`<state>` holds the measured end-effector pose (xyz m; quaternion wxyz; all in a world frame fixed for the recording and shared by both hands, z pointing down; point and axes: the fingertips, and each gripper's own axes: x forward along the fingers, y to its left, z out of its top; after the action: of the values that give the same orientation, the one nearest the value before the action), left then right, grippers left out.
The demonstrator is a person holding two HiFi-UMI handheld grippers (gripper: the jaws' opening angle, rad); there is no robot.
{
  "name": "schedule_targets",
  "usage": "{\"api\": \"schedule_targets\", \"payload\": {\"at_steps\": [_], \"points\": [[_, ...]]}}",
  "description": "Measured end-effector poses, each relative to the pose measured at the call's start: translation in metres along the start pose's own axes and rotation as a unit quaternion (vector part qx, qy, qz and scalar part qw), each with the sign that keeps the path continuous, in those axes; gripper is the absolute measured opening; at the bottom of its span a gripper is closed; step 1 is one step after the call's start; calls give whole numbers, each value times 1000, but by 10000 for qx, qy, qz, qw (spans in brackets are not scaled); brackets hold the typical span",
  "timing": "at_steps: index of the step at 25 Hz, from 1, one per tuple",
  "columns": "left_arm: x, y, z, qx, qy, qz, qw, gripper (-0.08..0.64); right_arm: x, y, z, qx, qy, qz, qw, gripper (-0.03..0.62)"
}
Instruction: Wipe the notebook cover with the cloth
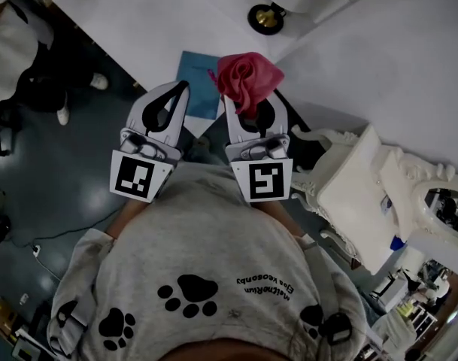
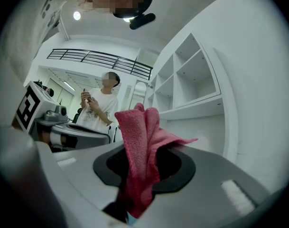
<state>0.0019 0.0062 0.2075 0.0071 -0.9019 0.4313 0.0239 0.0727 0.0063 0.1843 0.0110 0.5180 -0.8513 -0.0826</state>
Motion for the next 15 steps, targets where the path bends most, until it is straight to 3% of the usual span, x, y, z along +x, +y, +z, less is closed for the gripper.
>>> {"api": "schedule_targets", "payload": {"at_steps": [7,15], "points": [[2,11,-1,113,36,230,9997,-5,13,-5,0,65,-112,171,9998,108],[13,26,-3,-16,60,81,9999,-5,34,4,-3,28,-48,259,9996,107]]}}
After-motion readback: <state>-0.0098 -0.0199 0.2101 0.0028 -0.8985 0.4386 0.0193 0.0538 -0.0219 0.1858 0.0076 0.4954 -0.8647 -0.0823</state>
